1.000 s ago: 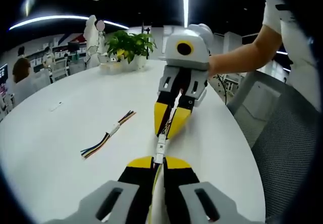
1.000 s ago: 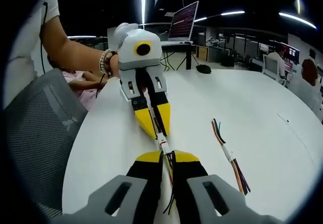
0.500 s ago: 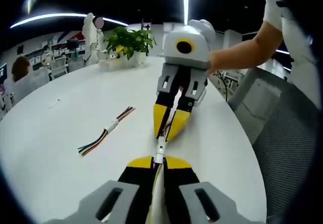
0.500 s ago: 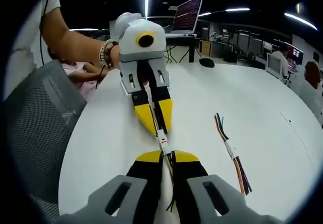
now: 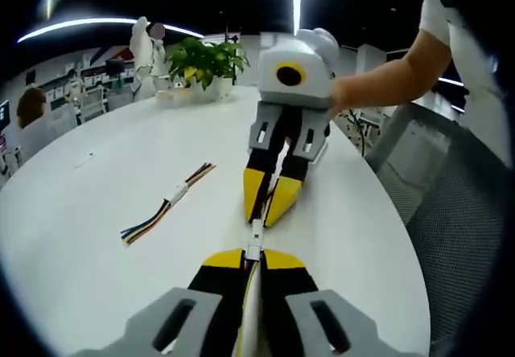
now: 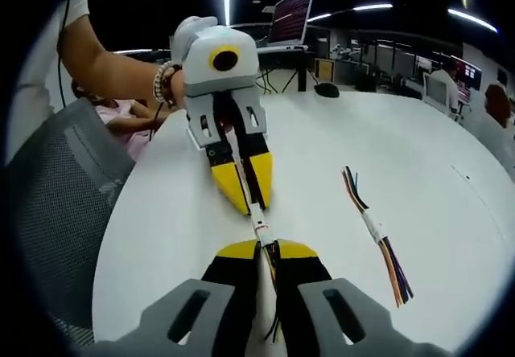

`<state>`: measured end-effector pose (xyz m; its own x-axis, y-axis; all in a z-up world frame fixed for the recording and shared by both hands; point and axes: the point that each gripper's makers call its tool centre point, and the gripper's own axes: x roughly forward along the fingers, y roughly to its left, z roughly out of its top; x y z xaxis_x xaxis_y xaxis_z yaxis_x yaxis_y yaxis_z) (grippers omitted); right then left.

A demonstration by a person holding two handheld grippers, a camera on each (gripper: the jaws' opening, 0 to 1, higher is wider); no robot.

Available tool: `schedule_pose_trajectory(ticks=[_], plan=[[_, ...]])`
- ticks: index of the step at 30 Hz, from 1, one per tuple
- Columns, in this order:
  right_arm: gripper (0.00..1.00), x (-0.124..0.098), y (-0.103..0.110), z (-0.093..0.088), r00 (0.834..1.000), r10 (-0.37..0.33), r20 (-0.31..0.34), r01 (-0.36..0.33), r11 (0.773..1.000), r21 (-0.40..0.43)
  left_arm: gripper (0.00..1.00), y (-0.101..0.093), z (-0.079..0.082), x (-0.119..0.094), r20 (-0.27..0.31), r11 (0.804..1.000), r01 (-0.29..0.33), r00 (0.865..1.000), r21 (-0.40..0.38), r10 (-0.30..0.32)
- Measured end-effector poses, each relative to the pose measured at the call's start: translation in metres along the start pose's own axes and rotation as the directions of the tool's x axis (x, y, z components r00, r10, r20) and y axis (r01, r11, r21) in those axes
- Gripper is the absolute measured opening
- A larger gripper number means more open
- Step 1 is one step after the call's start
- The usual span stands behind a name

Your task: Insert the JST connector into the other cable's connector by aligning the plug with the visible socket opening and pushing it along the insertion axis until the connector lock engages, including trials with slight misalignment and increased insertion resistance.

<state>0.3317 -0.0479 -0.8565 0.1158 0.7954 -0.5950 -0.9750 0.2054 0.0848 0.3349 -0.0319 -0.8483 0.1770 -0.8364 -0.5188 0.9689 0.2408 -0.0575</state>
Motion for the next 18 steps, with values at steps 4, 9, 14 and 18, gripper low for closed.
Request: schedule_pose_trajectory(ticks=[4,9,14,18], plan=[[0.04,0.0002,0.0006,-0.0003,1.000,0.004,0.003,-0.004,1.000,0.006,0.01,-0.0007,-0.0009,0.0006,-0.004,1.000,0.001,1.000,0.005,-0.001],[0.04,-0.0007,0.0011,0.0008,1.000,0.010,0.012,-0.011,1.000,0.021,0.01,-0.0003,-0.0019,0.0011,-0.006,1.000,-0.001,1.000,0.008,0.001],[0.04,-0.0002,0.0006,0.0014,1.000,0.007,0.017,-0.007,1.000,0.027,0.01,-0.0005,-0.0002,0.0010,0.000,1.000,-0.002,1.000,0.010,0.002],[0.04,-0.0012,0.0015,0.0047,0.999,0.009,0.047,-0.011,0.999,0.050,0.01,0.0000,-0.0013,-0.0022,0.008,1.000,-0.002,1.000,-0.001,0.002]])
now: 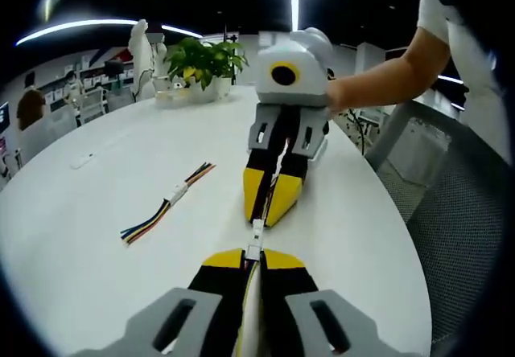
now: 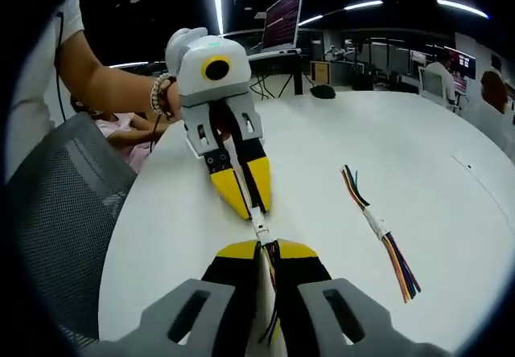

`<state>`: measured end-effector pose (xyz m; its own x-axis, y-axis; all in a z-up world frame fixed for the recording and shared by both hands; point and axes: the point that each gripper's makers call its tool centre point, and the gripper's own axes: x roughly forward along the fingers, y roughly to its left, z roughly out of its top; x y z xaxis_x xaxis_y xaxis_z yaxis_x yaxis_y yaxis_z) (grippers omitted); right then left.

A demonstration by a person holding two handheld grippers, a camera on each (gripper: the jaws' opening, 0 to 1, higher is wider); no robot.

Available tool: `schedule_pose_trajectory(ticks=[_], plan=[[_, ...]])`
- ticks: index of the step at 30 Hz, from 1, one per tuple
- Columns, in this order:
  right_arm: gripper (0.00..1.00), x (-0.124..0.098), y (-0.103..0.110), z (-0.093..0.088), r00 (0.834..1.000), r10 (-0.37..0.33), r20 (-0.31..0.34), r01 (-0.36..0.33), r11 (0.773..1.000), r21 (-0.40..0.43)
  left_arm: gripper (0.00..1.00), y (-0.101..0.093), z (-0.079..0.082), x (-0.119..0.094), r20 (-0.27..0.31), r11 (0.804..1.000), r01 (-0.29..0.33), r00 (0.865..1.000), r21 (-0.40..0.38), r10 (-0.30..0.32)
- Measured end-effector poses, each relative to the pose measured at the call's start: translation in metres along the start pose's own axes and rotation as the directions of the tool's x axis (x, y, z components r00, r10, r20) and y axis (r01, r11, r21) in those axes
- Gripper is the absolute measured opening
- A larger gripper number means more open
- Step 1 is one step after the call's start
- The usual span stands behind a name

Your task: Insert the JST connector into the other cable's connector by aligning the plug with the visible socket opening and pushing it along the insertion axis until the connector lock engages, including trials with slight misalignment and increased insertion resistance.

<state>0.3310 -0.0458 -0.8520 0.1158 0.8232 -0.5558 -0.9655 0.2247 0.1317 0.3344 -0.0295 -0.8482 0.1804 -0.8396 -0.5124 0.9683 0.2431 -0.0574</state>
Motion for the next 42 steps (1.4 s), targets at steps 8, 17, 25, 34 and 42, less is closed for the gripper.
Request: schedule_pose_trajectory(ticks=[8,17,25,34,42], plan=[[0.03,-0.004,0.002,0.008,0.998,0.013,0.064,-0.016,0.999,0.041,0.01,-0.001,0.007,-0.005,0.047,1.000,0.005,0.999,-0.029,-0.004],[0.03,-0.004,0.004,0.012,0.997,0.015,0.070,-0.017,1.000,0.025,0.00,-0.002,0.011,-0.004,0.062,0.999,0.013,0.998,-0.037,-0.011],[0.03,-0.006,0.003,0.015,0.998,0.006,0.070,-0.008,1.000,0.020,0.00,-0.001,0.016,-0.003,0.056,0.999,0.011,0.998,-0.033,-0.009],[0.03,-0.005,0.003,0.016,0.998,-0.009,0.059,0.009,1.000,-0.001,0.00,-0.002,0.019,0.002,0.035,1.000,0.013,0.999,0.006,-0.014],[0.03,-0.011,0.001,0.016,0.998,-0.017,0.065,0.017,1.000,0.001,0.00,-0.002,0.024,0.004,0.035,1.000,0.018,0.999,0.019,-0.019]])
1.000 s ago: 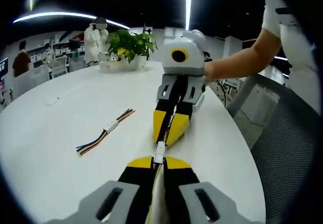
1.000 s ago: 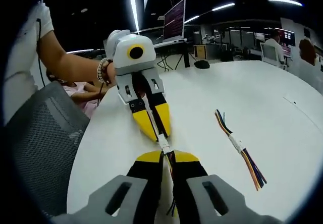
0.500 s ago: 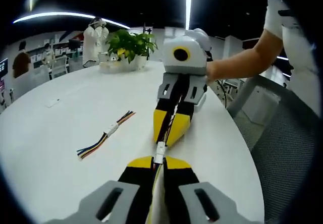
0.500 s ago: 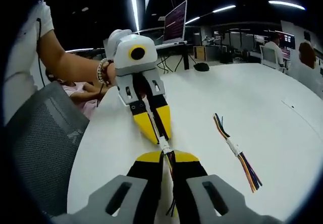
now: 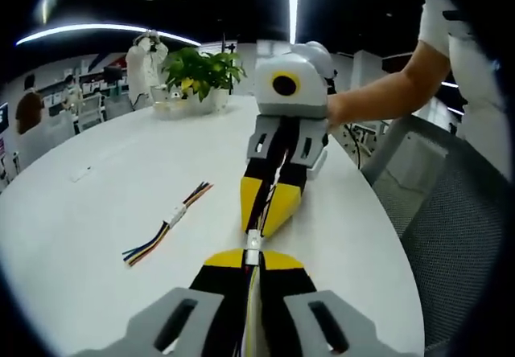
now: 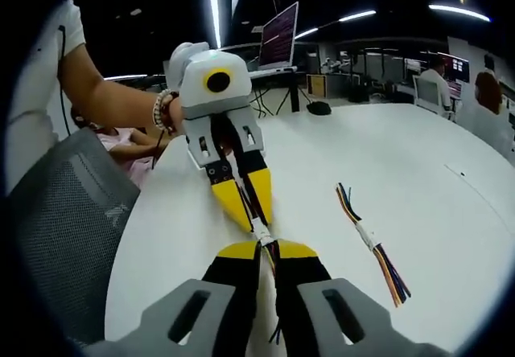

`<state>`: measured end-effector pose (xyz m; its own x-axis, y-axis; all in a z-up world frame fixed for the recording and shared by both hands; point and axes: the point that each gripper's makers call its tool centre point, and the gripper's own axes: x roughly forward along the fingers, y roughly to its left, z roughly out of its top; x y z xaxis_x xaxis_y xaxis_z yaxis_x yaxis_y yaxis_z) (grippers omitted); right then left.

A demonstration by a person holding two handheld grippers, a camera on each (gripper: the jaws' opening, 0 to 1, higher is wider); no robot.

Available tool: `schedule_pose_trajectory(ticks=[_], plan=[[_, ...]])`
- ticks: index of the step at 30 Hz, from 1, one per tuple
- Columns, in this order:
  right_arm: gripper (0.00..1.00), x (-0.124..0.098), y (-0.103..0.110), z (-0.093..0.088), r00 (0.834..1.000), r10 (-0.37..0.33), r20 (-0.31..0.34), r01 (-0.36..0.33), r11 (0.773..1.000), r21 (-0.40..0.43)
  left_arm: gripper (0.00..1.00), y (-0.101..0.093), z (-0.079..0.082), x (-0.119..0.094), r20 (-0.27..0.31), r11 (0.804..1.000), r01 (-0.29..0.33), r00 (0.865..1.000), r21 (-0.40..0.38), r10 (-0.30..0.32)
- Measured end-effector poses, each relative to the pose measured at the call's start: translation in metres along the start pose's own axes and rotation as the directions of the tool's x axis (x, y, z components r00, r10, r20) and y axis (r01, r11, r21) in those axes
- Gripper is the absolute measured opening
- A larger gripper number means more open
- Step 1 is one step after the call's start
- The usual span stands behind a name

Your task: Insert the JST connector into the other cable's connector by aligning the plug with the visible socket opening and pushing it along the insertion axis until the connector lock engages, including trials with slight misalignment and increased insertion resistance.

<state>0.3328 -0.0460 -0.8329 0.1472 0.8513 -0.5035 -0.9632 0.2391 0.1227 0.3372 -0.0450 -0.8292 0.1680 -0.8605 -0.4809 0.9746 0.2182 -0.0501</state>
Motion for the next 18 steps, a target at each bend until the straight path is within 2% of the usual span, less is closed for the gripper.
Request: schedule_pose_trajectory(ticks=[7,18], plan=[[0.03,-0.003,-0.002,-0.002,1.000,-0.009,-0.008,0.009,1.000,-0.004,0.00,0.000,0.002,0.003,-0.017,1.000,0.015,1.000,0.023,-0.014],[0.03,-0.009,-0.022,-0.003,0.998,-0.059,-0.002,0.059,0.998,0.005,0.00,0.014,0.010,0.015,-0.047,0.997,0.039,0.998,0.073,-0.035]])
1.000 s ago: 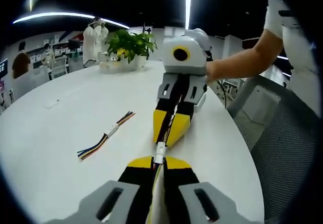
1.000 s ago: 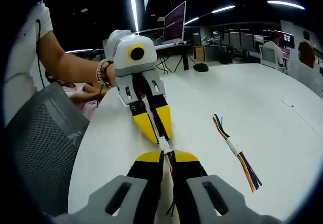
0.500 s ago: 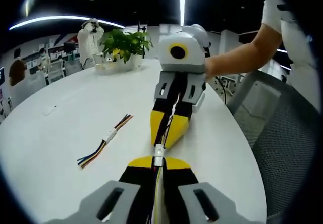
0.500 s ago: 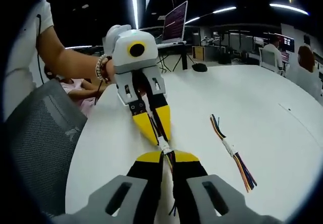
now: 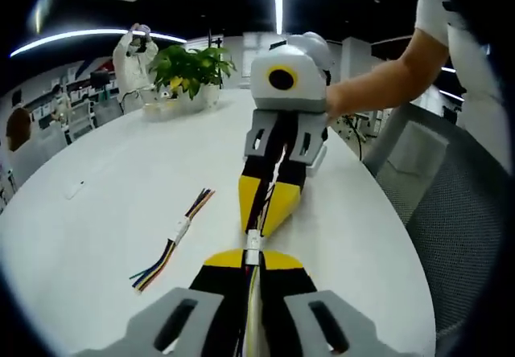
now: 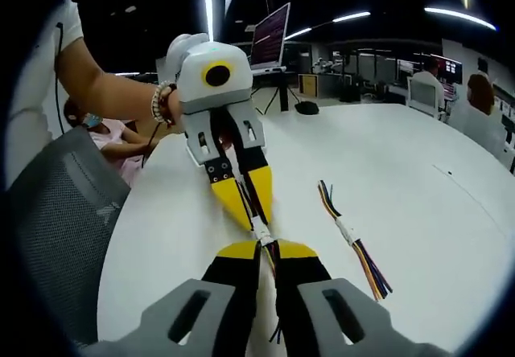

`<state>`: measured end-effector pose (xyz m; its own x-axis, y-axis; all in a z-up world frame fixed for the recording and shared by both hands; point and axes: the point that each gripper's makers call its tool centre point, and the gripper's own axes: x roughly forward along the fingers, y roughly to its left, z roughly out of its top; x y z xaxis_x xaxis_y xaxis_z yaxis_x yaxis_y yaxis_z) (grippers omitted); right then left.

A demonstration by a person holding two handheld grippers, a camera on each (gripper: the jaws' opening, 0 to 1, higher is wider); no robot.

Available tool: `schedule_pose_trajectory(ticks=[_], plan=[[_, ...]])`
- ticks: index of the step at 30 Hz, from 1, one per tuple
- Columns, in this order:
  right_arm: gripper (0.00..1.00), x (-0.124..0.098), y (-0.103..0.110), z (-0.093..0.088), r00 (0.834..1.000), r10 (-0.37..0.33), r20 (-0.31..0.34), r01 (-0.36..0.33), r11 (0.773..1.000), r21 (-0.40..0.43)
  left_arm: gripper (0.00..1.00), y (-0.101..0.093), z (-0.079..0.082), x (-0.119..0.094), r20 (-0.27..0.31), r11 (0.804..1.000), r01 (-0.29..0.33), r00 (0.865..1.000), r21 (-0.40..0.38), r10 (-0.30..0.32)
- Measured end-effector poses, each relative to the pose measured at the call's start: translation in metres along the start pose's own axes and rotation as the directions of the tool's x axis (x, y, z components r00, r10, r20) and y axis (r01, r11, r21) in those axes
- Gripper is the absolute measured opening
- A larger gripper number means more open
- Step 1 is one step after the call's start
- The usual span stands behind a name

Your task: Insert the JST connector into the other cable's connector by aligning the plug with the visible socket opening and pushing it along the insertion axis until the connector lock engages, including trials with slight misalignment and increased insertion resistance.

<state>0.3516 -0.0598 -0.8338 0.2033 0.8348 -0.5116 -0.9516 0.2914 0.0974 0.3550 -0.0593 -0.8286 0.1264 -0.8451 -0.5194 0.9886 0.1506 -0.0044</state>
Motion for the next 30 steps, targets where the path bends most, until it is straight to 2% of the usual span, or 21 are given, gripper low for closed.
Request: schedule_pose_trajectory(ticks=[15,30], plan=[[0.04,-0.001,-0.027,-0.005,0.998,-0.058,0.018,0.057,0.998,0.029,0.00,0.025,0.002,0.016,-0.022,0.999,0.013,1.000,0.029,-0.013],[0.04,0.002,-0.041,-0.015,0.995,-0.095,0.011,0.094,0.994,0.052,0.00,0.035,-0.004,0.029,-0.044,0.999,0.004,0.999,0.035,-0.003]])
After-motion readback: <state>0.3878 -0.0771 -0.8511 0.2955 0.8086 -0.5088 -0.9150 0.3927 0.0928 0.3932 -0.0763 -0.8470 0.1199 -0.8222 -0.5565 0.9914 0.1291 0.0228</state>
